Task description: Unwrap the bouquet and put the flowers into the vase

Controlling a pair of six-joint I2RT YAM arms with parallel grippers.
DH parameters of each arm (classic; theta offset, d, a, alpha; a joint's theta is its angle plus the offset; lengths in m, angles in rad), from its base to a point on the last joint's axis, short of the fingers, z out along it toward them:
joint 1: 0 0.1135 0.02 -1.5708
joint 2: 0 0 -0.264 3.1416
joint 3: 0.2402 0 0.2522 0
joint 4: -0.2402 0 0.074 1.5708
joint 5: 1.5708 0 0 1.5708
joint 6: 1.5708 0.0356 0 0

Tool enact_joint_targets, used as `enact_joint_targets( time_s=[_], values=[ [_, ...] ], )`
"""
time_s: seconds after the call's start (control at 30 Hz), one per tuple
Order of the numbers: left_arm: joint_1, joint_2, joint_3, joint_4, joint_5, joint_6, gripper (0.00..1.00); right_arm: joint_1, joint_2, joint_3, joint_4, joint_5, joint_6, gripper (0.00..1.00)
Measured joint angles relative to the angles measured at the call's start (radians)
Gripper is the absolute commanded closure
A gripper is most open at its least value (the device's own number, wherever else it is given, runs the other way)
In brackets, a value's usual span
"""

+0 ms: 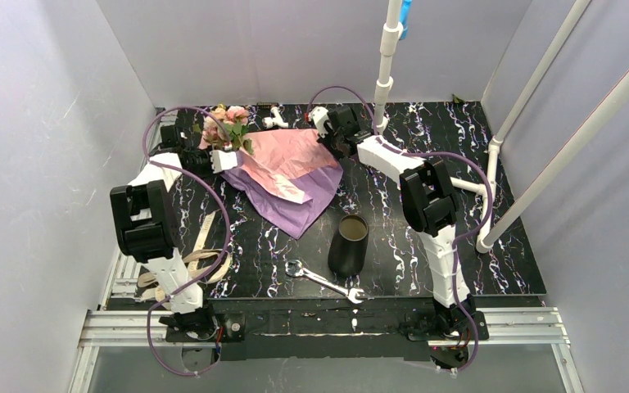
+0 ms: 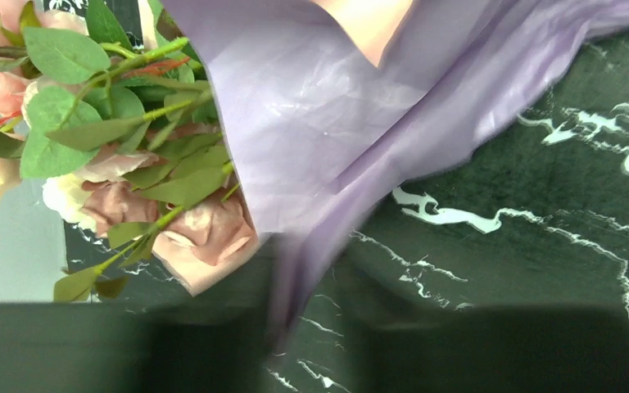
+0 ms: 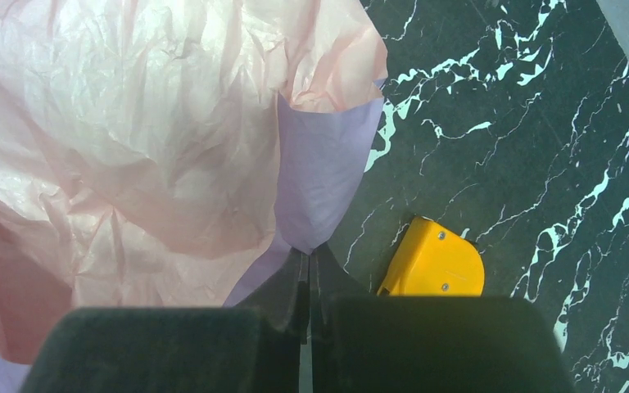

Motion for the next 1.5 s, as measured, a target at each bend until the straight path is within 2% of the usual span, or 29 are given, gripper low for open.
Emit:
enact_joint_targets(
  time_s=[0.17, 0.23, 0.27, 0.47, 0.63, 0.77, 1.0, 1.07, 1.17, 1.27, 1.5],
  values=[
    [-0.024, -0.057, 0.03, -0.06, 0.074, -0.076, 0.39, 0.0, 0.0, 0.0, -0.001, -0.008, 0.018, 0.99],
    [-0.048, -0.08, 0.075, -0.084, 0.105, -0.1, 0.3, 0.0, 0.0, 0.0, -0.002, -0.01, 0.025, 0.99],
    [-0.06, -0.086, 0.095, -0.089, 0.116, -0.109, 0.29, 0.0, 0.0, 0.0, -0.002, -0.011, 0.027, 0.99],
    [-0.138, -0.094, 0.137, -0.15, 0.161, -0.105, 0.34, 0.0, 0.0, 0.0, -0.002, -0.011, 0.033, 0.99],
    [-0.219, -0.066, 0.148, -0.201, 0.167, -0.056, 0.33, 0.0, 0.0, 0.0, -0.002, -0.011, 0.035, 0.99],
    [-0.274, -0.003, 0.174, -0.212, 0.159, 0.004, 0.32, 0.0, 0.0, 0.0, -0.002, -0.011, 0.034, 0.99],
    [-0.303, 0.155, 0.247, -0.219, 0.099, 0.108, 0.34, 0.0, 0.0, 0.0, -0.001, -0.01, 0.034, 0.99],
    [-0.307, 0.193, 0.253, -0.215, 0.077, 0.134, 0.4, 0.0, 0.0, 0.0, -0.001, -0.011, 0.033, 0.99],
    [-0.311, 0.232, 0.266, -0.212, 0.048, 0.158, 0.57, 0.0, 0.0, -0.001, 0.0, -0.01, 0.031, 0.99],
    [-0.315, 0.24, 0.279, -0.196, 0.026, 0.163, 0.99, 0.0, 0.0, -0.009, 0.005, -0.01, 0.031, 0.99],
    [-0.302, 0.182, 0.286, -0.243, 0.01, 0.147, 1.0, 0.0, 0.002, -0.035, 0.014, -0.01, 0.031, 0.99]
  ],
)
